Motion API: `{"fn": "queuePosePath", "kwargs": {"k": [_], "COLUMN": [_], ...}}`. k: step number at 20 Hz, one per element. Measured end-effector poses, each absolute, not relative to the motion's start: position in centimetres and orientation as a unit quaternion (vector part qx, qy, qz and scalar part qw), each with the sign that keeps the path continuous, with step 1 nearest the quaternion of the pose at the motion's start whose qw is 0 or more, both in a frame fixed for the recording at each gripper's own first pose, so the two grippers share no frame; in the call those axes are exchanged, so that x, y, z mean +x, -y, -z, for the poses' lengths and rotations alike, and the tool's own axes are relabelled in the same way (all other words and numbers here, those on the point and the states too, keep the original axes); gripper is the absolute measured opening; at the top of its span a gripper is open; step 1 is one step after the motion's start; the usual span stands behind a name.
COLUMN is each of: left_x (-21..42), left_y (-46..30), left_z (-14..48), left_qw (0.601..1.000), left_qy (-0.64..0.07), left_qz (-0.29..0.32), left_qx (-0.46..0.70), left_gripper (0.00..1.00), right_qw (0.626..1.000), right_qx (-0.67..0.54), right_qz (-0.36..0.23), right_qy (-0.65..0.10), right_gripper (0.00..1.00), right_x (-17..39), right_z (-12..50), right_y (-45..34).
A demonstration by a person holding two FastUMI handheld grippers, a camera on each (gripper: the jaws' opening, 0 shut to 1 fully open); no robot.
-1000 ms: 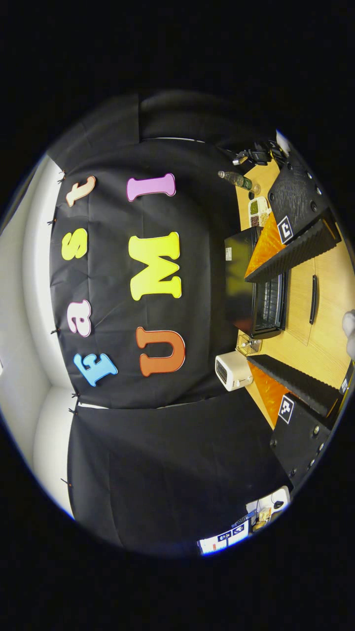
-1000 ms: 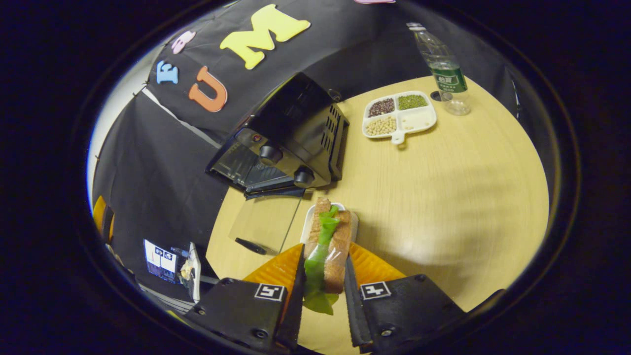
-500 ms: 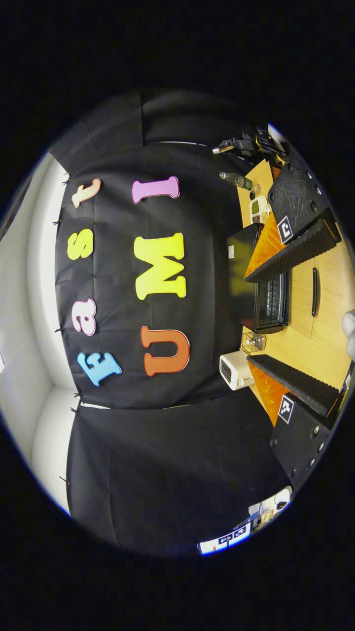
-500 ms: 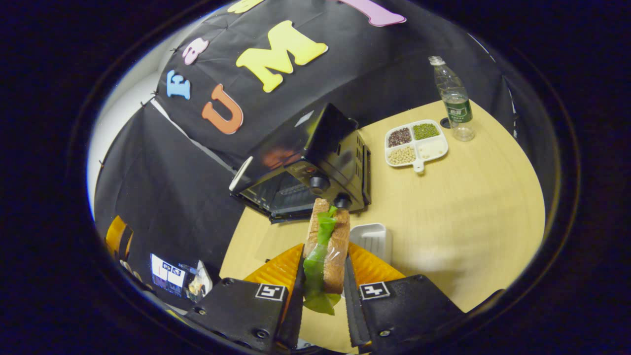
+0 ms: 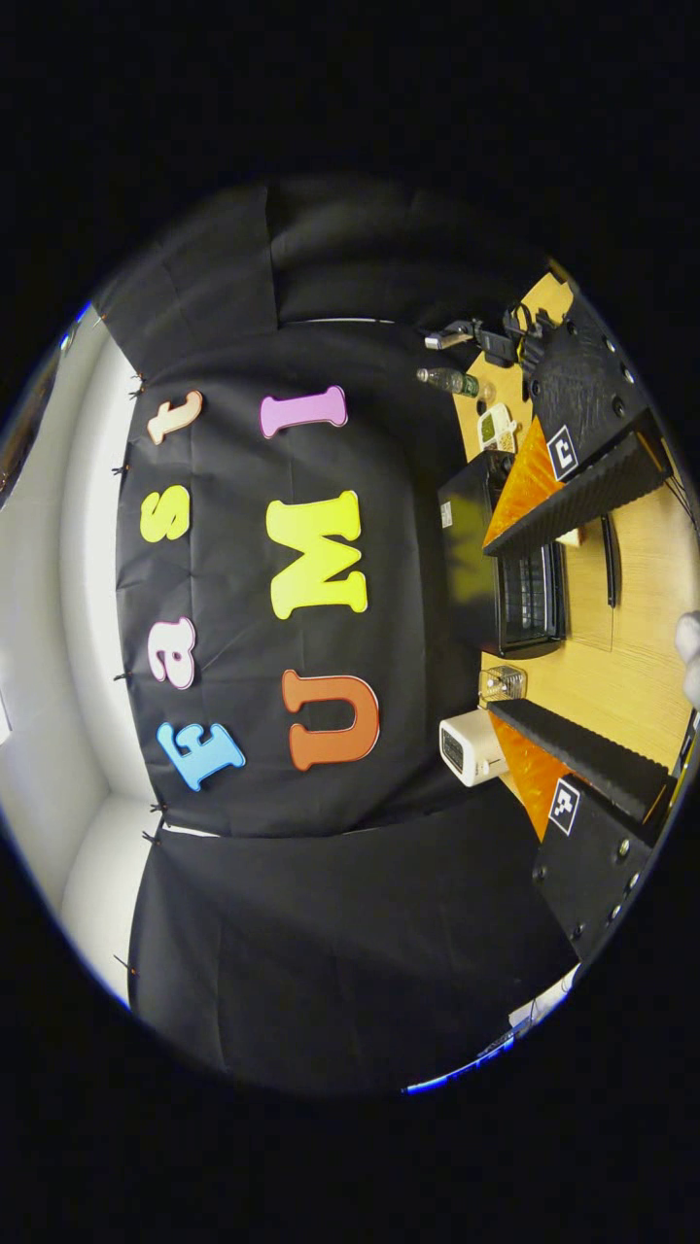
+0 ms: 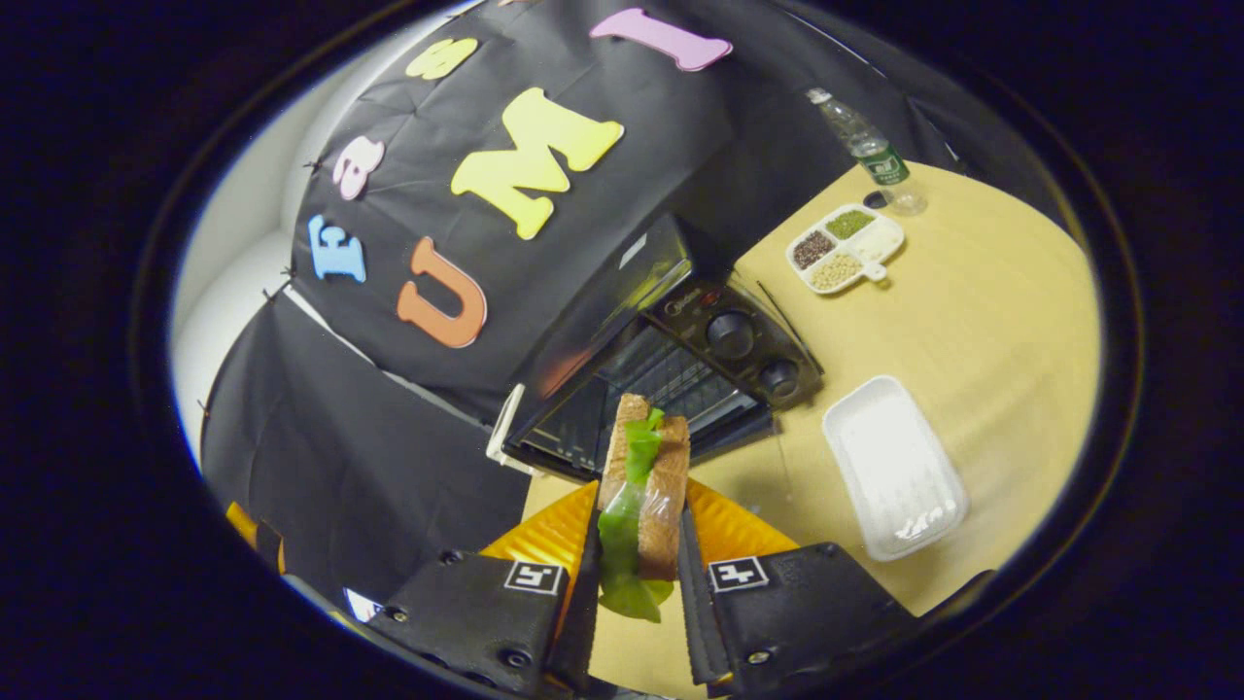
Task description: Open the electric oven with the left hand, put the food in, and close the electric oven.
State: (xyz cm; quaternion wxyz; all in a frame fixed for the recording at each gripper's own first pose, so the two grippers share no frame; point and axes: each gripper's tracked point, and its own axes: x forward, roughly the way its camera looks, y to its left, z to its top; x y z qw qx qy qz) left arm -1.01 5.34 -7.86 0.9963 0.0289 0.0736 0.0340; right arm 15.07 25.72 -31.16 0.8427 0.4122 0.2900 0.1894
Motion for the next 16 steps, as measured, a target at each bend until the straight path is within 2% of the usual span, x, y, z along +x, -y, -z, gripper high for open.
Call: {"fn": "queuePosePath", "kwargs": {"k": [7, 8, 11, 12, 13, 16], "left_x": [-2.0, -2.0, -2.1, -2.0, -2.2, -1.7], "left_y": [-7.5, -7.8, -8.4, -8.7, -9.1, -9.3], "left_z": [9.3, 9.6, 10.4, 10.7, 10.8, 11.6], "left_qw": [0.996, 0.996, 0.995, 0.995, 0.995, 0.994], "left_qy": [-0.069, -0.071, -0.077, -0.079, -0.079, -0.084], "left_qz": [-0.007, -0.007, -0.008, -0.011, -0.014, -0.016], "left_qx": [0.059, 0.058, 0.056, 0.060, 0.062, 0.061], "left_gripper": [0.95, 0.95, 0.95, 0.95, 0.95, 0.95], "right_qw": [0.826, 0.822, 0.816, 0.816, 0.817, 0.814], "right_qx": [0.484, 0.495, 0.516, 0.519, 0.519, 0.526], "right_qz": [-0.147, -0.139, -0.117, -0.111, -0.106, -0.095], "right_qy": [-0.247, -0.243, -0.232, -0.228, -0.226, -0.226], "right_gripper": [0.41, 0.31, 0.31, 0.41, 0.31, 0.31], "right_x": [17.8, 18.6, 20.9, 21.9, 22.6, 24.6], "right_z": [32.8, 33.1, 34.2, 34.4, 34.4, 35.2], "right_y": [-32.2, -32.4, -33.0, -33.0, -33.2, -33.7]}}
